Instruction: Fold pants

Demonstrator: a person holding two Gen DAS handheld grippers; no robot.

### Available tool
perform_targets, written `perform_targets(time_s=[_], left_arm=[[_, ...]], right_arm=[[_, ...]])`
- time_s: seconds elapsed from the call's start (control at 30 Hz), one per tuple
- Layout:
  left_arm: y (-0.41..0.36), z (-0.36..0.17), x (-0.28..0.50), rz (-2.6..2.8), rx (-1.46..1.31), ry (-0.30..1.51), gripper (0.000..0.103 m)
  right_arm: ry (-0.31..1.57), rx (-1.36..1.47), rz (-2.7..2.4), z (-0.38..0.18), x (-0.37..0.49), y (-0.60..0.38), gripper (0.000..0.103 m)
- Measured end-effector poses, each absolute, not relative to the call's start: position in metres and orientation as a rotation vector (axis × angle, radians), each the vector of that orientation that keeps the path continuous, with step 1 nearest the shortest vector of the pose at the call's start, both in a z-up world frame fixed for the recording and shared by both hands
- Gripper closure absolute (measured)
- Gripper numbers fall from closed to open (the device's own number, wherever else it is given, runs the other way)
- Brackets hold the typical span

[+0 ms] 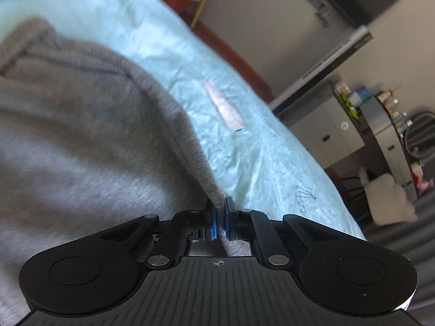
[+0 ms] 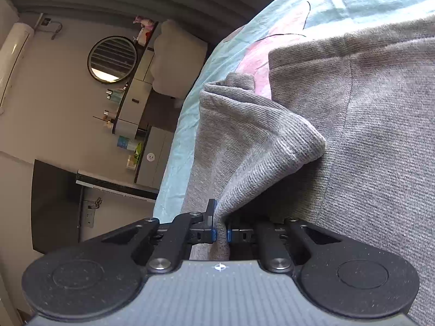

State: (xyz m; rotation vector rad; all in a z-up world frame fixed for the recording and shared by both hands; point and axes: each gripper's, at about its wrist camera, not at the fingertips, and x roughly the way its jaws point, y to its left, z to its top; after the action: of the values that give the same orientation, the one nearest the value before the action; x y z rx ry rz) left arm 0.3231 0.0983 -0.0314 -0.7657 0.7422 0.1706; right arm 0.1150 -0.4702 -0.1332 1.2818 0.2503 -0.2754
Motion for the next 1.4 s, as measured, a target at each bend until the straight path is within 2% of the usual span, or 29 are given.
perform_targets(time_s=[0.33,0.43,0.57,0.73,0.8,0.83,0.87,0.9,0.93,0.97,1.0,1.1,1.2,1.23,1.3,1.33,1.37,1.4], left_arm=[[0.092,0.035,0.187,0.079,-0.713,0.589,0.096],[0.089,0.033,0.131,0.074,-0.691,0.585,0.096],[0.089,0.014,0.069,0.091,-0.709,0.638,0.096],[0.095,-0.010,0.040,0.128,-0.718,0.741,0.092],[0.105,-0.011,0.041,0.190,-0.729,0.746,0.083],[0.111,-0.008,0.042,0.219,-0.719,0.733,0.070],[0.117,-0.003,0.046,0.241,-0.692,0.719,0.050],[0.121,0.002,0.050,0.264,-0.660,0.699,0.041],[0.125,0.007,0.055,0.286,-0.626,0.678,0.020],[0.128,0.011,0.061,0.302,-0.585,0.662,0.006],[0.131,0.013,0.069,0.334,-0.544,0.654,0.007],[0.140,0.013,0.097,0.357,-0.488,0.678,0.008],[0.148,0.010,0.117,0.367,-0.493,0.681,0.009],[0.150,0.007,0.123,0.378,-0.480,0.703,0.012],[0.155,0.000,0.136,0.398,-0.479,0.760,0.027],[0.159,-0.004,0.140,0.394,-0.500,0.794,0.054],[0.163,-0.008,0.140,0.377,-0.534,0.815,0.078],[0.167,-0.009,0.137,0.373,-0.557,0.818,0.083]], right_arm=[[0.101,1.121,-0.293,-0.066,0.061,-0.470,0.098],[0.069,1.082,-0.308,-0.044,0.030,-0.474,0.098],[0.126,0.969,-0.358,-0.030,-0.017,-0.477,0.098],[0.270,0.951,-0.474,-0.053,-0.042,-0.487,0.098],[0.344,0.968,-0.528,-0.068,-0.041,-0.488,0.097],[0.381,0.978,-0.535,-0.076,-0.040,-0.488,0.096],[0.409,0.989,-0.536,-0.081,-0.038,-0.487,0.094],[0.431,0.995,-0.541,-0.085,-0.036,-0.485,0.093],[0.446,0.991,-0.534,-0.087,-0.034,-0.484,0.093],[0.463,0.980,-0.521,-0.089,-0.031,-0.482,0.091],[0.485,0.974,-0.517,-0.090,-0.029,-0.480,0.085],[0.525,0.980,-0.480,-0.095,-0.024,-0.476,0.075],[0.546,0.979,-0.464,-0.094,-0.016,-0.474,0.075],[0.549,0.970,-0.467,-0.092,-0.014,-0.474,0.075],[0.548,0.956,-0.466,-0.089,-0.012,-0.473,0.076],[0.545,0.945,-0.464,-0.087,-0.011,-0.473,0.079],[0.541,0.932,-0.464,-0.084,-0.011,-0.472,0.088],[0.536,0.917,-0.462,-0.080,-0.013,-0.472,0.095]])
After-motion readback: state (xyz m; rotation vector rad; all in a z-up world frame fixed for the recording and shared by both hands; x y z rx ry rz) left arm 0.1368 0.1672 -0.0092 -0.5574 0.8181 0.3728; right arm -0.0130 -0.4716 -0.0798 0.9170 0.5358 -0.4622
